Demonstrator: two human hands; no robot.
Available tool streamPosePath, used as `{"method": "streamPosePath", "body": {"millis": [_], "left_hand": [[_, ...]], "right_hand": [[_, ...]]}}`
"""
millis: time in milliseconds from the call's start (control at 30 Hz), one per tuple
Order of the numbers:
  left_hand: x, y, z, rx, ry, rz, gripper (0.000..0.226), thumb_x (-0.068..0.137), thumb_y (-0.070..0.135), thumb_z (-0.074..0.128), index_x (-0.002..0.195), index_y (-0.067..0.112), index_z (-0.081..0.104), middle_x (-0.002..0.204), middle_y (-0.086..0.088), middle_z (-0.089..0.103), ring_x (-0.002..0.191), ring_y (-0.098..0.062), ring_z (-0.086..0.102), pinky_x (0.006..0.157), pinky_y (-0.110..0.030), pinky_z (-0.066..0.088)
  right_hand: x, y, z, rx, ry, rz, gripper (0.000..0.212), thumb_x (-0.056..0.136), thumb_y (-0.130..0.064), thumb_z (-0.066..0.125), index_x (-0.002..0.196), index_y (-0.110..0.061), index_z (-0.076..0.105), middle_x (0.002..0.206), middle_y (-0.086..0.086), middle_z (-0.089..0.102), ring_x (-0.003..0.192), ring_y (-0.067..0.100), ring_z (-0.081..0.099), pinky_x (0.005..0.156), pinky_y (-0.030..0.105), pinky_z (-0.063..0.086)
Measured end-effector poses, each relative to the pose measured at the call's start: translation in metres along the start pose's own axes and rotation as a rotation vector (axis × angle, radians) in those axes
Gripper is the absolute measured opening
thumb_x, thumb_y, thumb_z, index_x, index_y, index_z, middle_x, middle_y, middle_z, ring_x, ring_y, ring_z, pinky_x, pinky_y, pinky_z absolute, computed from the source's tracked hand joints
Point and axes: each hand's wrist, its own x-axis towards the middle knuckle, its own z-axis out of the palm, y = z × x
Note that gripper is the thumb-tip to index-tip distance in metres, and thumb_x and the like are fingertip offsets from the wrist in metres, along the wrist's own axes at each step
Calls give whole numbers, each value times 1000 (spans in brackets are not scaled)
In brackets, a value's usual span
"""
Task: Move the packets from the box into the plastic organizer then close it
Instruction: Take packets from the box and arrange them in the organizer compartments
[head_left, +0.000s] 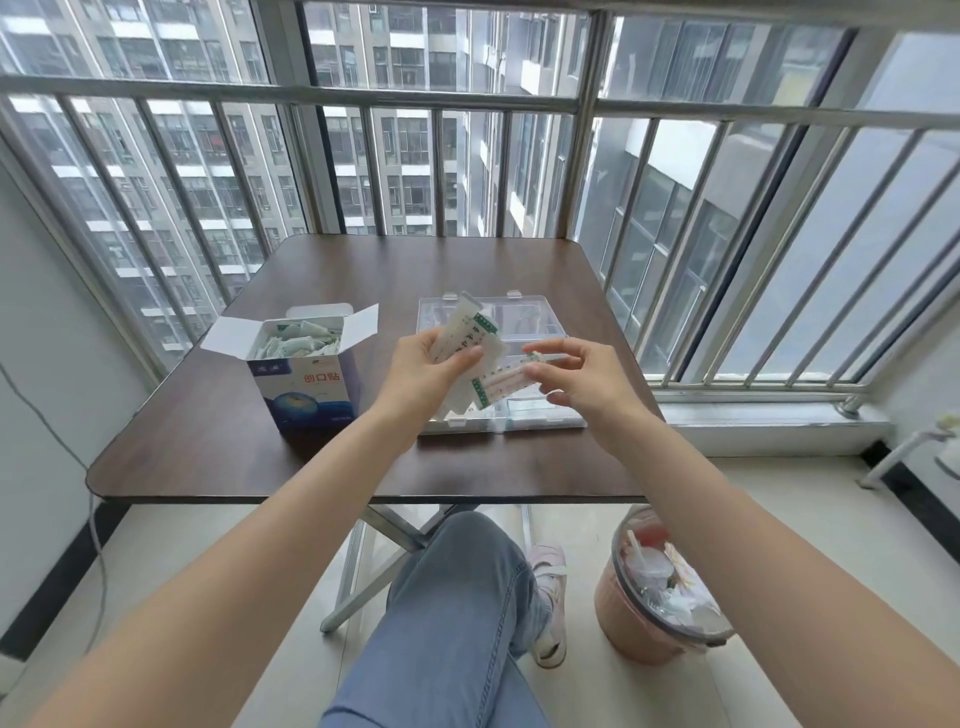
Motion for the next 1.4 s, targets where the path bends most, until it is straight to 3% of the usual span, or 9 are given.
{"method": "streamPosePath", "body": {"millis": [133,267,433,567,733,833,933,1033,1400], "left_hand": [[1,0,4,-31,20,-26,16,89,10,63,105,8,61,92,-6,65,70,-19,65,53,-21,51],[3,0,7,-22,17,-45,14,90,9,61,103,7,59,87,-7,64,55,-16,68,36,-16,38],[8,-8,7,1,29,-57,10,89,13,63,99,12,61,93,-8,66,64,-28,70,47,-25,47],[10,-11,9,76,40,-39,7,80,27,64,83,22,59,82,-6,63,51,-14,65,57,-30,51],[19,-21,11,132,77,-52,10,93,15,56,102,11,58,79,-2,58,38,1,53,43,-19,43],[22,-23,11,141,76,-50,8,93,15,56,100,12,57,76,1,57,38,1,52,43,-19,43],[25,-22,11,148,71,-53,8,92,15,56,100,12,57,76,1,56,39,1,53,44,-19,44],[26,-21,11,147,63,-57,11,93,16,56,102,11,57,77,1,56,41,-1,54,45,-18,44],[25,-12,9,138,23,-43,9,94,14,54,101,9,56,78,0,56,39,0,54,43,-16,45]], "right_hand": [[6,9,-18,-49,55,37,9,84,-2,66,87,-10,65,74,3,62,55,10,50,45,15,38],[12,18,-26,-203,129,63,5,85,-2,64,88,-6,62,72,3,60,54,11,52,41,12,36],[18,24,-28,-222,143,74,9,85,-5,65,80,-11,60,74,4,62,54,10,53,48,17,37],[20,22,-25,-131,141,85,14,86,-3,63,77,-10,56,71,5,59,54,10,50,48,20,36],[31,22,-25,-156,226,94,11,86,-6,63,79,-9,57,74,6,61,55,11,51,50,22,37],[41,19,-24,-295,247,89,16,86,-12,65,74,-15,55,83,8,62,59,14,52,52,22,36],[46,16,-20,-547,212,64,7,85,-18,66,90,-16,61,95,3,61,86,20,55,67,27,39],[53,13,-14,-740,139,60,8,83,-20,67,90,-22,63,99,2,63,104,24,57,79,31,43],[62,6,0,-1159,78,3,16,85,-16,64,97,-23,71,107,7,68,103,28,61,72,27,39]]}}
